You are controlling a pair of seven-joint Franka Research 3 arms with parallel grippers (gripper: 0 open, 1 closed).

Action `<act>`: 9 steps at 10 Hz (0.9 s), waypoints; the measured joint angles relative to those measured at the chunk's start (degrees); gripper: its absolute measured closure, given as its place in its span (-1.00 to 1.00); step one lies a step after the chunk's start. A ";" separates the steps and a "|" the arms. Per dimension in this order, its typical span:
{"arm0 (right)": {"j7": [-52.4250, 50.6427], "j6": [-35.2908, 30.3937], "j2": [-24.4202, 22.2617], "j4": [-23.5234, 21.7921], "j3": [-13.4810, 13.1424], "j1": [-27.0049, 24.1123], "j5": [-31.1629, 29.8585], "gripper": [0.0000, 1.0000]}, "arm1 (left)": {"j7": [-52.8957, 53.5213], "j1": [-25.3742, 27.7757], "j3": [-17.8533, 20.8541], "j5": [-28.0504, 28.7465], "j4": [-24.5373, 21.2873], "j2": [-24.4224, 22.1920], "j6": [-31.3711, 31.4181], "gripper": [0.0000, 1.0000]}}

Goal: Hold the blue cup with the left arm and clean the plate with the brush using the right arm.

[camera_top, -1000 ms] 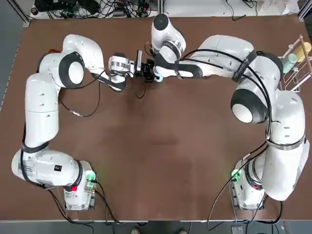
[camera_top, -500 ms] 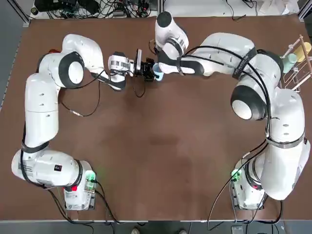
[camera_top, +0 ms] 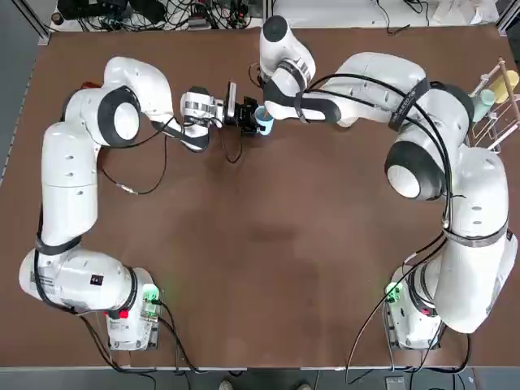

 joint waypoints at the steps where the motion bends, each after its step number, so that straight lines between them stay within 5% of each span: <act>1: 0.00 -1.12 -0.58 0.17 -0.01 -0.01 0.00 0.91 | 0.00 -0.01 0.00 0.00 -0.05 0.00 -0.03 -0.36; 9: -1.30 -7.56 -10.43 1.03 -0.07 -2.20 0.18 0.91 | 0.21 -0.04 -0.04 0.00 -0.27 0.00 -0.20 -0.36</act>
